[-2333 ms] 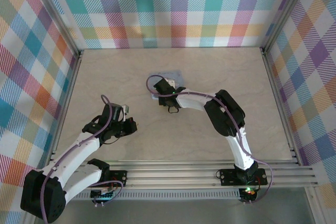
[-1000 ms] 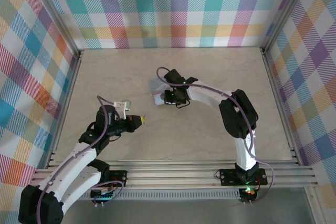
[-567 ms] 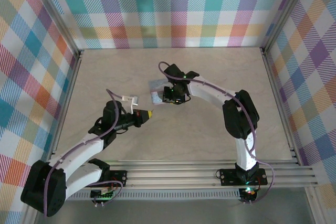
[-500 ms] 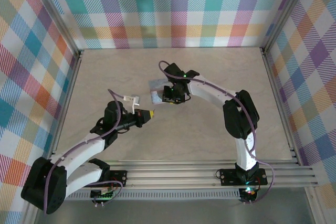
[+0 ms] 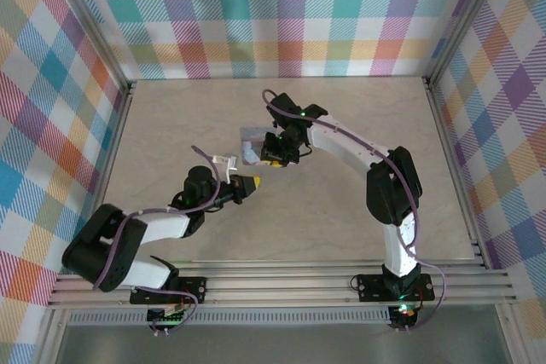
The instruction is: Unlock a padlock with a key
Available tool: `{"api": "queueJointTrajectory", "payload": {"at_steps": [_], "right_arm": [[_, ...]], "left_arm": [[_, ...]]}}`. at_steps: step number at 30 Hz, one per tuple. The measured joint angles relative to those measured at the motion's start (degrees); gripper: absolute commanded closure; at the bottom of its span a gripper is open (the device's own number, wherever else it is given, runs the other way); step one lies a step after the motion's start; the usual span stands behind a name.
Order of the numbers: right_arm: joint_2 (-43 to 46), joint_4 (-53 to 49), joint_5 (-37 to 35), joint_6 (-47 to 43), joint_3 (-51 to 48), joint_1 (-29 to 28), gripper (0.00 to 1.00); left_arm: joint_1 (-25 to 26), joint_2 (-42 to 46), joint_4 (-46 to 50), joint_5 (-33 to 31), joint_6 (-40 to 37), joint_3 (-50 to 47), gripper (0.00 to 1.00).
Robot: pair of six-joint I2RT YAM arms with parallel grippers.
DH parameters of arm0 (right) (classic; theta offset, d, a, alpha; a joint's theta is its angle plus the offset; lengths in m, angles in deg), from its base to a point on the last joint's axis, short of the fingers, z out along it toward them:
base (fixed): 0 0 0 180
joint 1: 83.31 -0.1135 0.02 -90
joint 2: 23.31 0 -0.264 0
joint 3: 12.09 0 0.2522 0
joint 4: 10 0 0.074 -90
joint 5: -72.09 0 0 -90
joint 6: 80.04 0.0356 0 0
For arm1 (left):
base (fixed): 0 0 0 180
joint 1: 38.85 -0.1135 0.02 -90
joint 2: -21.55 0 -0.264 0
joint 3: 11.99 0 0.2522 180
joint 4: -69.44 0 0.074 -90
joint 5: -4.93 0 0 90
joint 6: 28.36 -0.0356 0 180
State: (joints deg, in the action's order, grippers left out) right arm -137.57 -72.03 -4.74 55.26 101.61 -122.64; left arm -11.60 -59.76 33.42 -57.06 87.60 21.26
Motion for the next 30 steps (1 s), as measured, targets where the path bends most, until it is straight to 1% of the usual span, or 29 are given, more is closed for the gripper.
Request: {"api": "queueJointTrajectory", "payload": {"at_steps": [6,11,17,24,30], "right_arm": [[0.0,0.2,3.9,0.6,0.0,2.1,1.0],[0.0,0.1,5.6,0.6,0.0,3.1,1.0],[0.0,0.0,6.8,0.3,0.0,4.1,1.0],[0.0,-0.1,8.6,-0.5,-0.1,4.8,1.0],[0.0,0.0,9.4,-0.8,-0.1,5.9,1.0]], "left_arm": [[0.0,-8.7,-10.9,1.3,2.4,0.3,1.0],[0.0,-12.9,-17.4,1.5,3.7,0.3,1.0],[0.0,-15.0,-20.9,1.5,4.7,2.8,1.0],[0.0,-18.7,-22.6,2.2,5.6,8.2,1.0],[0.0,-20.9,-24.0,3.3,6.5,8.9,1.0]]}}
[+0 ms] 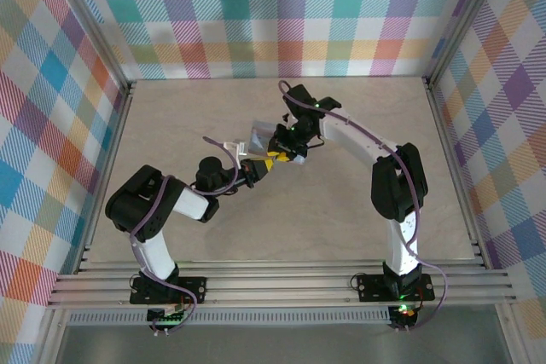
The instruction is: Unlock a padlock with a key
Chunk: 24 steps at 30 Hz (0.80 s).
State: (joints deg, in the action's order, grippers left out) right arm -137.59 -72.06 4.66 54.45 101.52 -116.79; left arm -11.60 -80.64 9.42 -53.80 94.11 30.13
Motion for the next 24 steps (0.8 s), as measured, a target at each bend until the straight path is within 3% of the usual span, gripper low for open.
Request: {"api": "queueJointTrajectory", "payload": {"at_steps": [24], "right_arm": [[0.0,0.0,3.5,-0.4,0.0,2.0,1.0]], "left_arm": [[-1.7,-1.6,-0.3,2.2,2.3,1.4,1.0]]}}
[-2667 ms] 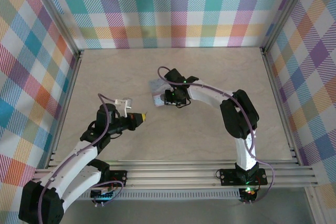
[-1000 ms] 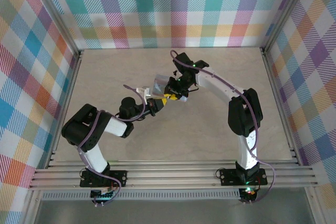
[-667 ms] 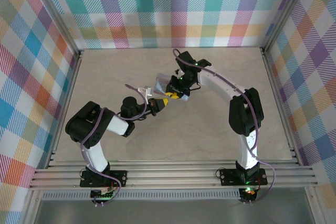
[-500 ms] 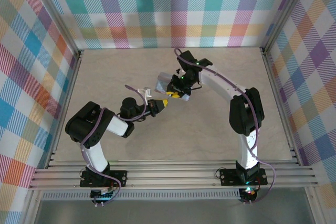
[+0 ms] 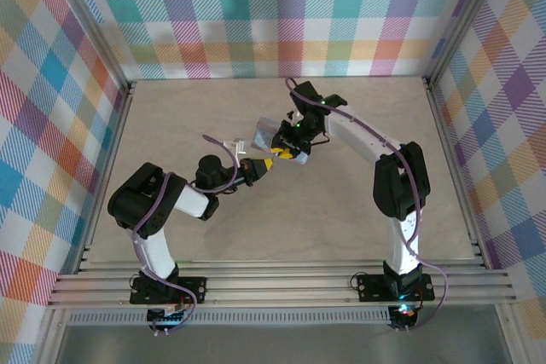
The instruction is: Unlock a padlock with a key
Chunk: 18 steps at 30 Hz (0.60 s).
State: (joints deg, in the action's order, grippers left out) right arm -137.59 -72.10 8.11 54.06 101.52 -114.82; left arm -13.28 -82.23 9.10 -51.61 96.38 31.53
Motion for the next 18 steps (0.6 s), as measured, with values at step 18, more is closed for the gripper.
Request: {"api": "queueJointTrajectory", "payload": {"at_steps": [18], "right_arm": [[0.0,0.6,1.0,-1.2,-0.5,0.7,1.0]], "left_arm": [[0.0,-1.5,-0.9,0.2,0.5,1.2,1.0]]}}
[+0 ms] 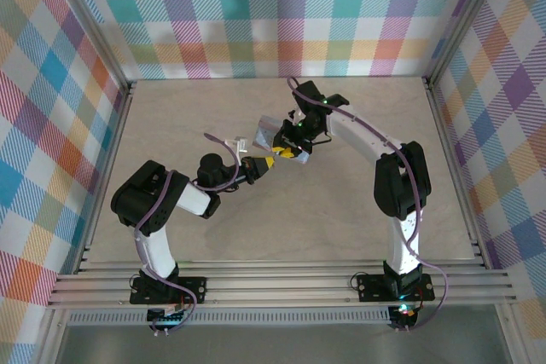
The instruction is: Unlock a padlock with a key
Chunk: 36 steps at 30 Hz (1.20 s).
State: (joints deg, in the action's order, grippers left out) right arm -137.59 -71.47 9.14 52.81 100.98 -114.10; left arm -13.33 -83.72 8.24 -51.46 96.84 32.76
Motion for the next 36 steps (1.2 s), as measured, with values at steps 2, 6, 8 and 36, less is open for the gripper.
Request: {"api": "queueJointTrajectory", "payload": {"at_steps": [2,6,8,36], "right_arm": [[0.0,0.0,0.4,-0.2,0.0,0.1,1.0],[0.0,-0.4,0.6,-0.5,0.0,0.1,1.0],[-0.2,-0.7,0.9,-0.9,0.0,0.2,1.0],[-1.4,-3.6,1.1,0.0,1.6,1.6,1.0]], "left_arm": [[-0.1,0.0,-0.1,0.0,0.0,0.0,1.0],[-0.1,0.0,0.0,0.5,0.0,0.0,1.0],[-0.1,0.0,0.0,0.7,0.0,0.0,1.0],[2.8,-1.9,2.7,-1.4,-0.6,3.9,1.0]]}}
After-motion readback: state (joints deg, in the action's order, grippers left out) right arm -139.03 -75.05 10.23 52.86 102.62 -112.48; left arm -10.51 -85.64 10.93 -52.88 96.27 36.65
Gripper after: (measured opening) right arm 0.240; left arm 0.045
